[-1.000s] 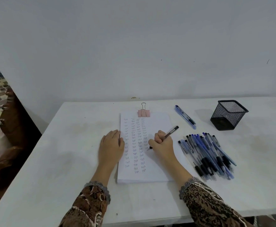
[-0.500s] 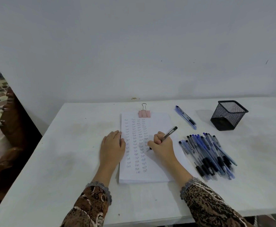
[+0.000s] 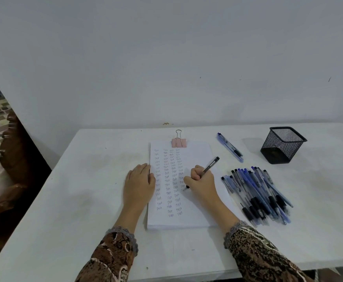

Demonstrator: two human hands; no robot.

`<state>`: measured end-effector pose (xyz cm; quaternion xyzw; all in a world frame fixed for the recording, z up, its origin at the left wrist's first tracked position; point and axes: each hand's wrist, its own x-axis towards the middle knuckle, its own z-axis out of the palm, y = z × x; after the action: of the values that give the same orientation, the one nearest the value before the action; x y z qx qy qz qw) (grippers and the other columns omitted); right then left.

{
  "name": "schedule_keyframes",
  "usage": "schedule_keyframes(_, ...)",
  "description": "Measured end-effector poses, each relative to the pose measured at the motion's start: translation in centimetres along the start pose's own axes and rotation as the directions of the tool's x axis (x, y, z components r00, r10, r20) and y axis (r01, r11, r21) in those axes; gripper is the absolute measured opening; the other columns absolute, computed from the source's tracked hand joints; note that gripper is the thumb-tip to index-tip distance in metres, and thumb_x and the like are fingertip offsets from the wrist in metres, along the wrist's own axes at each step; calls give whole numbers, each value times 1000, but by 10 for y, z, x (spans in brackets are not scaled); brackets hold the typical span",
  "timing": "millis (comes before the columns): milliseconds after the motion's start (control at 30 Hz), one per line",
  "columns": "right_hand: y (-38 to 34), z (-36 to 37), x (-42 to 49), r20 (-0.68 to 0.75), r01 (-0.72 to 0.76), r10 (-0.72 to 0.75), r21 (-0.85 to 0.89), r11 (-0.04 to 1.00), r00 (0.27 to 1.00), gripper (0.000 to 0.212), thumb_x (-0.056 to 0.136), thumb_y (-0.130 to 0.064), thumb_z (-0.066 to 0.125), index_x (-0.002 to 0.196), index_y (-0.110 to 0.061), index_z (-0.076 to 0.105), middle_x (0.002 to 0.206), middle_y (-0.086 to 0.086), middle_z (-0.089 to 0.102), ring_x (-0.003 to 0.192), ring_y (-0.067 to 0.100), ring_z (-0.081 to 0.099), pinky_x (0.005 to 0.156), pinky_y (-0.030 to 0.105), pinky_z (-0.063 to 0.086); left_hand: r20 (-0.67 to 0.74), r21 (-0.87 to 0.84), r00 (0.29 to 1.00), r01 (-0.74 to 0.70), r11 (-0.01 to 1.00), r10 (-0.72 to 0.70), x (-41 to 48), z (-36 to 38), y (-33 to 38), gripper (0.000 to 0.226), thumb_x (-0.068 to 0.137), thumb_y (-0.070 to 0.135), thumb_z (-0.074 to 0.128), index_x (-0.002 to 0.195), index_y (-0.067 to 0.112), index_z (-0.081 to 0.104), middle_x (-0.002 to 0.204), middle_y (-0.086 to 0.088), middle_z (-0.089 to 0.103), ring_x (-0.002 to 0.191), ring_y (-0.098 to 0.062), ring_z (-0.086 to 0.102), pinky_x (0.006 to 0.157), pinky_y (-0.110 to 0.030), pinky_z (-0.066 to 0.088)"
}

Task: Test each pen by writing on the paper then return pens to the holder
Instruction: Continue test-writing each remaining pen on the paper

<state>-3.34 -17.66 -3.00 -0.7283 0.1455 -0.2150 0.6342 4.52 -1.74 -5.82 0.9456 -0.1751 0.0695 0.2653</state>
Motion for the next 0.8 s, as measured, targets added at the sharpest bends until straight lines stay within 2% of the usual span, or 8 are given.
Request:
schedule_keyframes(167, 3, -1, 2, -38, -3, 4, 22, 1000, 999, 58, 67, 16, 52, 43, -27, 21, 51, -13, 22, 47, 4, 22, 56, 19, 21, -10, -10, 1000, -2, 1000, 2, -1, -1, 1, 42, 97, 23, 36, 137, 11, 43, 144, -1, 42, 136, -15, 31, 116, -35, 18)
schedule_keyframes(300, 3, -2, 3, 14, -12, 12, 17, 1000, 1000, 44, 59, 0, 54, 40, -25, 23, 47, -14, 24, 48, 5, 21, 56, 21, 22, -8, -10, 1000, 5, 1000, -5, -1, -1, 2, 43, 97, 23, 35, 137, 11, 42, 145, -1, 41, 137, -15, 30, 117, -34, 17)
schedule_keyframes(467, 5, -2, 6, -73, -5, 5, 6, 1000, 997, 55, 67, 15, 53, 45, -25, 21, 54, -9, 24, 48, 5, 21, 57, 22, 22, -2, -8, 1000, 8, 1000, -8, -1, -2, 2, 43, 97, 23, 35, 138, 11, 42, 145, -1, 40, 137, -16, 30, 116, -34, 18)
schedule_keyframes(600, 6, -3, 6, -54, -14, 13, -8, 1000, 998, 52, 65, 10, 52, 45, -26, 21, 52, -12, 22, 50, 6, 20, 57, 22, 22, -2, -10, 1000, 1, 1000, -1, -2, -3, 2, 42, 97, 22, 35, 137, 11, 43, 144, -1, 41, 136, -17, 32, 116, -35, 19)
schedule_keyframes(800, 5, -1, 5, -93, -14, 12, -26, 1000, 996, 49, 69, 16, 49, 52, -20, 21, 59, -7, 23, 51, 6, 20, 55, 21, 21, -19, -18, 1000, -8, 1000, 7, -2, -1, 1, 41, 97, 21, 37, 135, 9, 45, 143, -3, 44, 134, -18, 34, 115, -35, 21)
